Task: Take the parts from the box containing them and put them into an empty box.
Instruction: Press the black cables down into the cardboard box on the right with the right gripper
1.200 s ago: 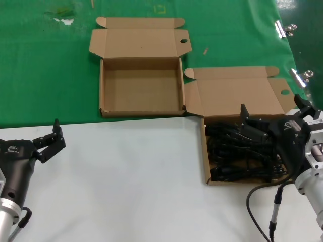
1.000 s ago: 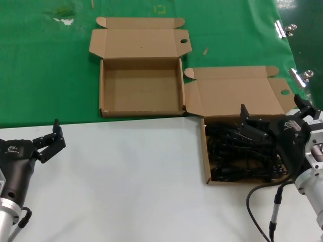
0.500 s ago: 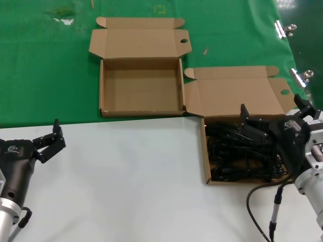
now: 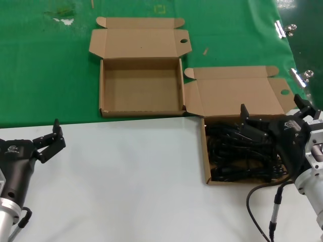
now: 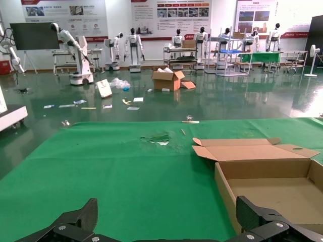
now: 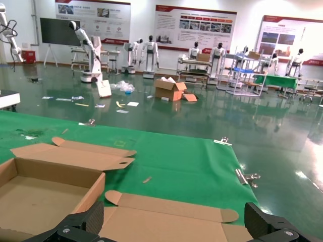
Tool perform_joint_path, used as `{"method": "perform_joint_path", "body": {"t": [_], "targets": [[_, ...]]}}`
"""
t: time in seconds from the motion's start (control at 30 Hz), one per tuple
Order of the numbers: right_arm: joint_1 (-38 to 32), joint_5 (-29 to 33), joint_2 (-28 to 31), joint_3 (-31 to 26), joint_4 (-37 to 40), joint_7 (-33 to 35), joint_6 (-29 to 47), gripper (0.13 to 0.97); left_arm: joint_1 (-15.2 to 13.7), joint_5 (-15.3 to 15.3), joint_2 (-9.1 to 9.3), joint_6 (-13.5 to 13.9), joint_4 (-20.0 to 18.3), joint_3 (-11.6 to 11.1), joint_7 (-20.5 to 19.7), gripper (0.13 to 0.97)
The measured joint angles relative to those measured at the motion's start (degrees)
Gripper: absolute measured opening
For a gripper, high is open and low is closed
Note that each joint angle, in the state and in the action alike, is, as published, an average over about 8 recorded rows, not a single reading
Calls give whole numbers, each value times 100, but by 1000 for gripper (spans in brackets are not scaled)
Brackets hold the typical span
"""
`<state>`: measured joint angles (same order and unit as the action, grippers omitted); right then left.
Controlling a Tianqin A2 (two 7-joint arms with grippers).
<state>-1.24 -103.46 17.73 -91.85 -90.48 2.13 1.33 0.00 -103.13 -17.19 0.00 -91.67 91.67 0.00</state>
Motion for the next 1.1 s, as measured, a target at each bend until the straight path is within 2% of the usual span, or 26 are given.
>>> {"method": "perform_joint_path", "body": {"t": [0.33,0.57,0.63,0.9,0.93,1.1], "targets": [[-9,8,16,-29,-2,5,-9,966,0,0,0,0,0,0,0,932],[-93,-147,284,-335,-26,-33,-224,966,0,0,0,0,0,0,0,843],[-136,-238,425,-479,-30,-26,-326,966,0,0,0,0,0,0,0,830],[-538,-709,1340,-1339,-1,113,-573,966,0,0,0,0,0,0,0,663],[-625,-787,1488,-1477,10,118,-581,966,0,0,0,0,0,0,0,663],[-1131,-1083,2166,-2125,92,43,-483,966,0,0,0,0,0,0,0,527]]}}
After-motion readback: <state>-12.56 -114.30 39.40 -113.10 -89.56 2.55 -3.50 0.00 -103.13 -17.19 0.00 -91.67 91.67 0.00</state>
